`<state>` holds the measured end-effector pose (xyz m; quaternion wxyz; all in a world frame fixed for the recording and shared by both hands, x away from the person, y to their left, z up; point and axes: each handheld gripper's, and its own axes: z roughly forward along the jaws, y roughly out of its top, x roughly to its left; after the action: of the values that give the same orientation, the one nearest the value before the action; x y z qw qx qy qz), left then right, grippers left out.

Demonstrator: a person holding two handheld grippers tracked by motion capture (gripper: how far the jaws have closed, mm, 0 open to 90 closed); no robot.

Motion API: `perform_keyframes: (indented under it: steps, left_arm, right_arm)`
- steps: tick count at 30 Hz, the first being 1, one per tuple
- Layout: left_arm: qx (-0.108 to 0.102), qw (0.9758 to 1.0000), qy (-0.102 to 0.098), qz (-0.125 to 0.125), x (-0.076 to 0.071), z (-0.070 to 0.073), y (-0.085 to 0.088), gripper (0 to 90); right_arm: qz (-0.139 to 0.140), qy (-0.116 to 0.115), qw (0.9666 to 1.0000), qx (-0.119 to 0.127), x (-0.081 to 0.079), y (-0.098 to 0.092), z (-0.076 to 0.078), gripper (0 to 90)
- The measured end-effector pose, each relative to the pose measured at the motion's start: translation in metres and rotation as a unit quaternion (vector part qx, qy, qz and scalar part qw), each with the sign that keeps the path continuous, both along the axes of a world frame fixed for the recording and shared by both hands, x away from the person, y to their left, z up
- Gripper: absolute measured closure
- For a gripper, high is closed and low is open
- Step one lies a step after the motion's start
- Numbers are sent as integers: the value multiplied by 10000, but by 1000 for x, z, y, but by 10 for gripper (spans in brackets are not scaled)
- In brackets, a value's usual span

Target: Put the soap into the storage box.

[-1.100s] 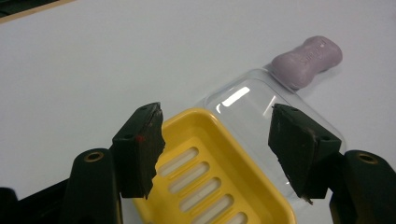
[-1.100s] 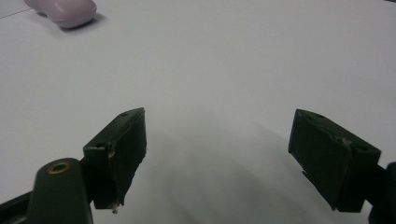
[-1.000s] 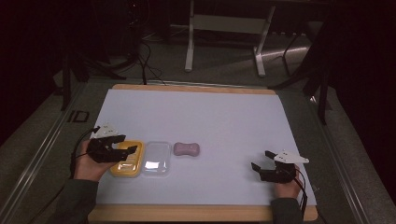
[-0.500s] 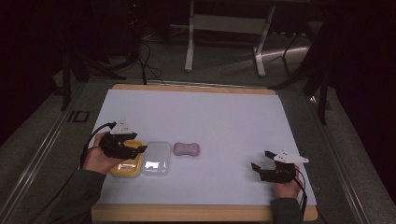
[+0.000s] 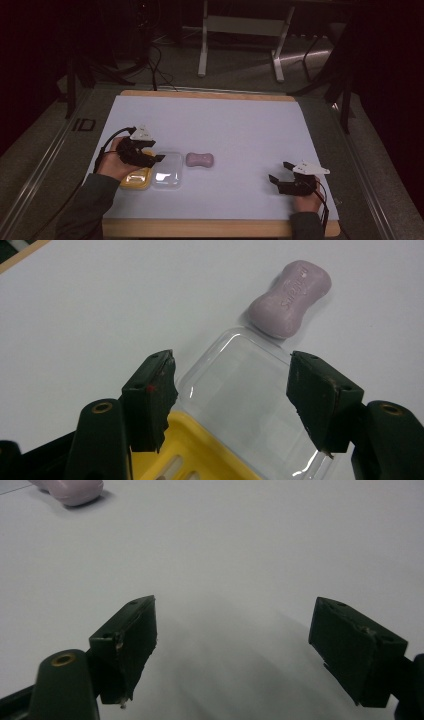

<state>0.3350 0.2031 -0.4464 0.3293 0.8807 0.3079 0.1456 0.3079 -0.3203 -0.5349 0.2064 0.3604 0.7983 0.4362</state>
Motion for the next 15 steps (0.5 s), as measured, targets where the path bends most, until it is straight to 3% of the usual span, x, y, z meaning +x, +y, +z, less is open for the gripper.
perform_keyframes:
  steps: [15]
  left_arm:
    - [103, 9996, -4, -271, 8, 0, -14, 365]
  right_arm:
    - [8, -2, 10000, -18, 0, 0, 0, 189]
